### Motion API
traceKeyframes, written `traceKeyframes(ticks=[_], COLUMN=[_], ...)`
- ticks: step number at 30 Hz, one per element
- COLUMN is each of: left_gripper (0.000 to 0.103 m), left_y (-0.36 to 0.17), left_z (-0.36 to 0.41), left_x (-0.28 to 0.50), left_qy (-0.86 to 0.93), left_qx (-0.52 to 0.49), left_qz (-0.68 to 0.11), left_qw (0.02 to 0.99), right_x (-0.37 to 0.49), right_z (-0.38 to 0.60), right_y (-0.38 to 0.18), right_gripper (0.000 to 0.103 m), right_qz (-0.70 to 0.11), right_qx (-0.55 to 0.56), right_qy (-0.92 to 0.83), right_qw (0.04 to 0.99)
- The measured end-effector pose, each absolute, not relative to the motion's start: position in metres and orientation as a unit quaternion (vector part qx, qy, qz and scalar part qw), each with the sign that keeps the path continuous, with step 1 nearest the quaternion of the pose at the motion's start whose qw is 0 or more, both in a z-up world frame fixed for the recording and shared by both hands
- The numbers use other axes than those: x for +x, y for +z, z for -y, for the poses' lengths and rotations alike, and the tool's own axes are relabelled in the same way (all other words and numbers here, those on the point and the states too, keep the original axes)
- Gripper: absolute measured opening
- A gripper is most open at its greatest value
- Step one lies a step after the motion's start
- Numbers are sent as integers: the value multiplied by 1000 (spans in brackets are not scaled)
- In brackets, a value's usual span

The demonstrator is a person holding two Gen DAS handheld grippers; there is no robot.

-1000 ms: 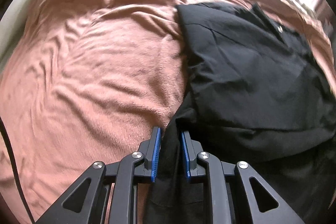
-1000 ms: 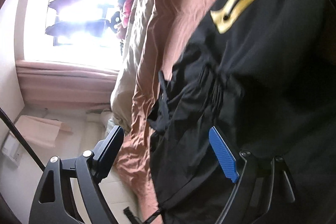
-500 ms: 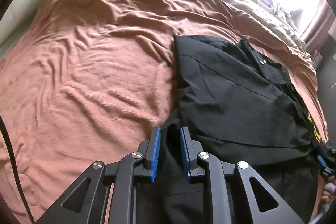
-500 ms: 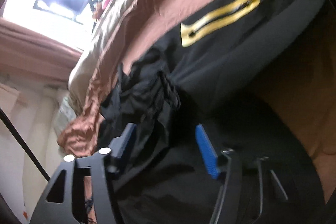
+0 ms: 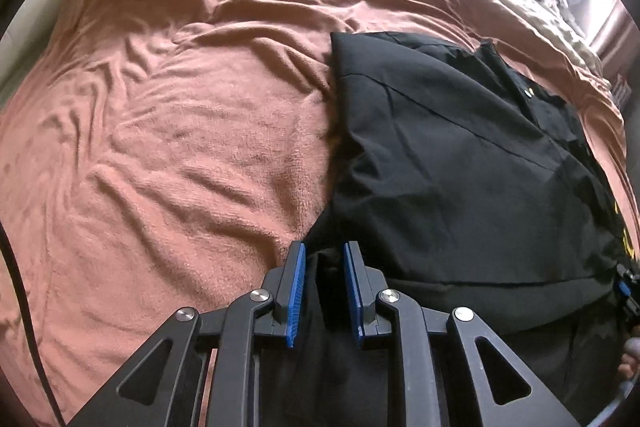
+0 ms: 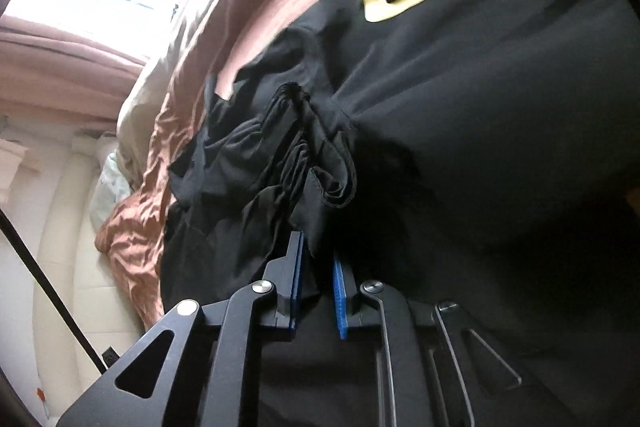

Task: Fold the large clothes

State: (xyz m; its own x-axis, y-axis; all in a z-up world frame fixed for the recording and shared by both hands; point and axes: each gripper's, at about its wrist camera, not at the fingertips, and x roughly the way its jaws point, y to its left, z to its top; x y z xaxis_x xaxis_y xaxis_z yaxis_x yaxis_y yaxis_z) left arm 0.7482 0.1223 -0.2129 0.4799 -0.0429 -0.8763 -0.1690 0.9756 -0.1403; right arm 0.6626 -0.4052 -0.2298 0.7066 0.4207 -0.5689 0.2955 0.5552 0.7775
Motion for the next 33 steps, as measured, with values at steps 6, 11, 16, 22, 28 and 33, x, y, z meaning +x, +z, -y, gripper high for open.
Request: traceKeyframes(ticks=[6,11,16,22,28,33], left_gripper=[22,31,32,43,43,43], left_y=[-186,-163,-139,-126,-136,-156], left_z=[-108,-88,-61,-35,-27,-39], left_x=[729,706,680,652,639,636], left_qy=[45,9,-18,-32,-30,-20], left_qx=[-97,-117,-139,-150,-133,-138], left_qz=[-486,-468,-451,-439,-437,-448], left_qw=[868,876,881,885,889,883], right_x=[634,585,540,503,495,510], right_z=[425,454,488,532,572,586], right_y=[-198,-176,-172,-171,-183,-192], right_gripper=[61,70,70,70,58,53], right_qz=[-344,-296,-281,-247,-234,-217], right_qx=[468,477,479,498,487,476], right_qy=[21,-20,-90,-158,-181,-178], right_qw=[814,827,827,816,822,833])
